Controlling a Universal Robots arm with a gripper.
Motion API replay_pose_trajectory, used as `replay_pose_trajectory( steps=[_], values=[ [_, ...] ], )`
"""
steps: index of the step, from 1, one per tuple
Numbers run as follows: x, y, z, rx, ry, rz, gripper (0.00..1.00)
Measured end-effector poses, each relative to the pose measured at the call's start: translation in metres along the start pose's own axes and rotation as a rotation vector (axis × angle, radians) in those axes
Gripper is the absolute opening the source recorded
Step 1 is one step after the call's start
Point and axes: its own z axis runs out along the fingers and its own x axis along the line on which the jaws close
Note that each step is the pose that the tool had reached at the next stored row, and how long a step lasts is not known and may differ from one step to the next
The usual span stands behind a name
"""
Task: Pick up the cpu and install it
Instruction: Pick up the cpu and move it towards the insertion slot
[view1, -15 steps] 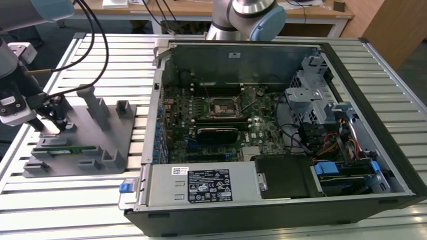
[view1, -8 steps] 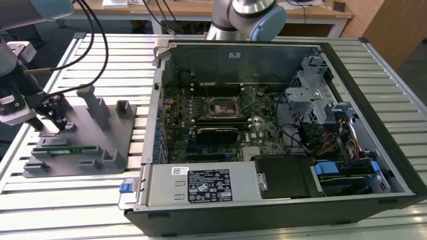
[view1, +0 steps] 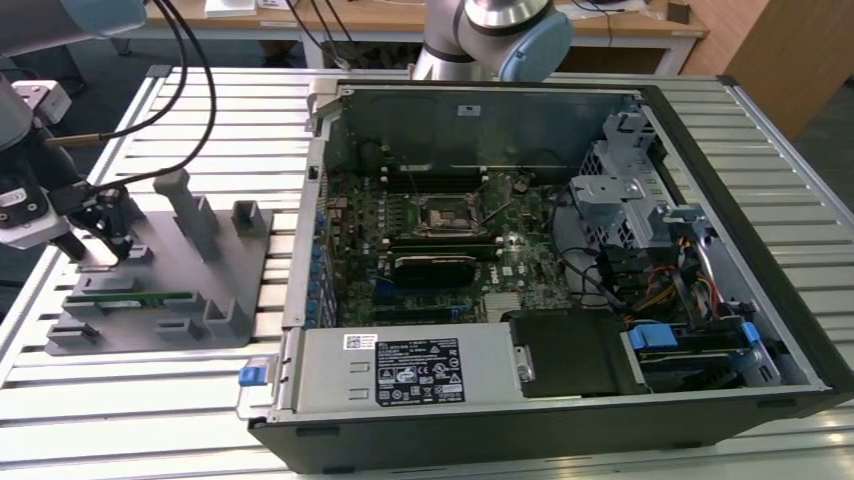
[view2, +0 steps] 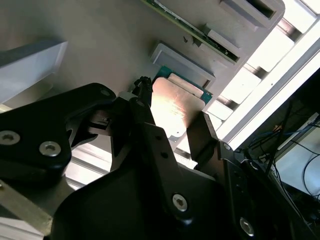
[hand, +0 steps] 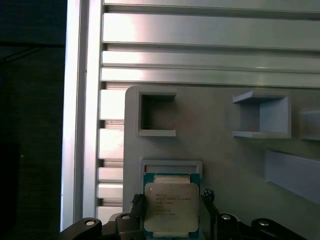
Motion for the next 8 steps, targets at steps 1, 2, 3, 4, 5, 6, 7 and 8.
replay_pose_trajectory(
  steps=[1,2,3,4,5,6,7,8],
  values=[
    [0.0000,0.0000,-0.0003,0.0000,0.0000,0.000,0.53],
    [0.0000,0.0000,-0.0006,0.0000,-0.0001,0.000,0.53],
    [0.0000,0.0000,-0.0009,0.0000,-0.0001,0.000,0.53],
    [0.0000,0.0000,-0.0011,-0.0001,-0.0002,0.000,0.53],
    [0.0000,0.0000,-0.0015,0.0000,0.0000,0.000,0.53],
    [0.0000,0.0000,-0.0018,0.0000,-0.0001,0.000,0.53],
    [0.0000,0.0000,-0.0021,0.0000,-0.0001,0.000,0.53],
    [0.0000,0.0000,-0.0024,-0.0001,-0.0001,0.000,0.53]
  ],
)
